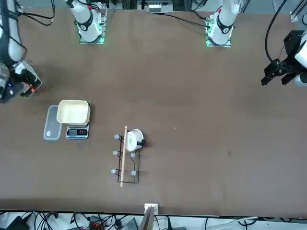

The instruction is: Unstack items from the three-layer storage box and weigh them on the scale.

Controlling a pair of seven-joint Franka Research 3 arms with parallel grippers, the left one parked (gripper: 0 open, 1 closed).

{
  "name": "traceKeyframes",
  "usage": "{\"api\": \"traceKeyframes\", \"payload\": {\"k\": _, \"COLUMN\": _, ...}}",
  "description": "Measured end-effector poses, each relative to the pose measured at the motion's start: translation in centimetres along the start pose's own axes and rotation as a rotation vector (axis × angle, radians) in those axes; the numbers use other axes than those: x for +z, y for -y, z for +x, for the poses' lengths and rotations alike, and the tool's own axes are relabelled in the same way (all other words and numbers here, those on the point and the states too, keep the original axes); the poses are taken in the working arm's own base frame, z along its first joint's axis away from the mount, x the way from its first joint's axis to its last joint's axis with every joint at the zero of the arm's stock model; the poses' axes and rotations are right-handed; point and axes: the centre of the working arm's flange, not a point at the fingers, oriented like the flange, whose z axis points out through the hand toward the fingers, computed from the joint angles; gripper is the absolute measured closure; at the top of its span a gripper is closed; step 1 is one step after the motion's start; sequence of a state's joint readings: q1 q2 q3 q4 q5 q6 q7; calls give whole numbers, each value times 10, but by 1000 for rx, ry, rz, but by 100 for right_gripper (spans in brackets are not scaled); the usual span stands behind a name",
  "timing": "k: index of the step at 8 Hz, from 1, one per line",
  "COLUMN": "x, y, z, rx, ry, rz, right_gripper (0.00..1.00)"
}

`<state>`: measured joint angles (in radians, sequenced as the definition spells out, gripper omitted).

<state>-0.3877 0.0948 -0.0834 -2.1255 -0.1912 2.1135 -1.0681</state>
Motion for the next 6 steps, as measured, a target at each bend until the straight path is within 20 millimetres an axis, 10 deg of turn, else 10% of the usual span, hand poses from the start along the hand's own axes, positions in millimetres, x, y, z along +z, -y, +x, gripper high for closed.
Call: {"api": "traceKeyframes", "payload": {"k": 6, "x": 44, "y": -18, "z": -29, "rx": -58, "ry": 103, "rz": -34, "right_gripper": 48}}
